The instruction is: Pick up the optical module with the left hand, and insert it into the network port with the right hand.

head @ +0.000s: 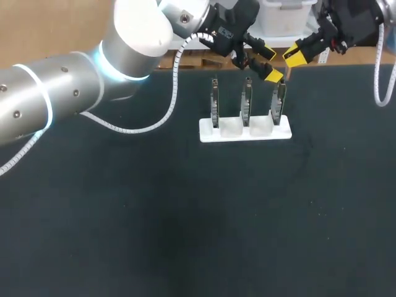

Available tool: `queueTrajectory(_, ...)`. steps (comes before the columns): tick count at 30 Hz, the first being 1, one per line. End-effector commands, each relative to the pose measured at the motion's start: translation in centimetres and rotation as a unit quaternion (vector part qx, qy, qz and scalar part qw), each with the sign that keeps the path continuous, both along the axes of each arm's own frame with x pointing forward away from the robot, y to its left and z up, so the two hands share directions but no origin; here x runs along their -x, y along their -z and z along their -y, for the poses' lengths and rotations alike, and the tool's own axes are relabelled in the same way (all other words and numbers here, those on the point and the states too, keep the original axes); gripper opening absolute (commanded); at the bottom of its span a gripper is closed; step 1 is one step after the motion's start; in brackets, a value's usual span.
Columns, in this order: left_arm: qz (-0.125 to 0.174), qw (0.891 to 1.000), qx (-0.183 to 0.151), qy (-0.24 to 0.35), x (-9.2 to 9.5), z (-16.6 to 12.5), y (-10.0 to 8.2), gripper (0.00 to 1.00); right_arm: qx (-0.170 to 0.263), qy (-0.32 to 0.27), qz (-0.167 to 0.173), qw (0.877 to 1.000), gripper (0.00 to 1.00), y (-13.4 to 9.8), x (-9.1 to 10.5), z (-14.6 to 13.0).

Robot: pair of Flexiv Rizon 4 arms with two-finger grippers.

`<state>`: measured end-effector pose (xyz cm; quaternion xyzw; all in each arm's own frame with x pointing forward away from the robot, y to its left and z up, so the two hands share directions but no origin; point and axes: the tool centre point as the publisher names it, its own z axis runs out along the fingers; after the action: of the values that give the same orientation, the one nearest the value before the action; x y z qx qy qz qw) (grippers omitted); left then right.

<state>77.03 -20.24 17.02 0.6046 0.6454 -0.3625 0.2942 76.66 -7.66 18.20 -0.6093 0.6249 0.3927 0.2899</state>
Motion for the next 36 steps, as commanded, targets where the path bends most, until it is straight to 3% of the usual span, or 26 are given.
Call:
queueTrajectory(1, 0.001, 1.000, 0.000, 0.000, 0.04, -0.03, 0.01, 1.00, 0.005, 0.005, 0.007, 1.000, 0.00, 0.09, 0.52, -0.11)
queueTrajectory(36, 0.001, 1.000, 0.000, 0.000, 0.04, -0.03, 0.01, 1.00, 0.018, -0.001, 0.009, 1.000, 0.00, 0.84, -0.23, -0.65)
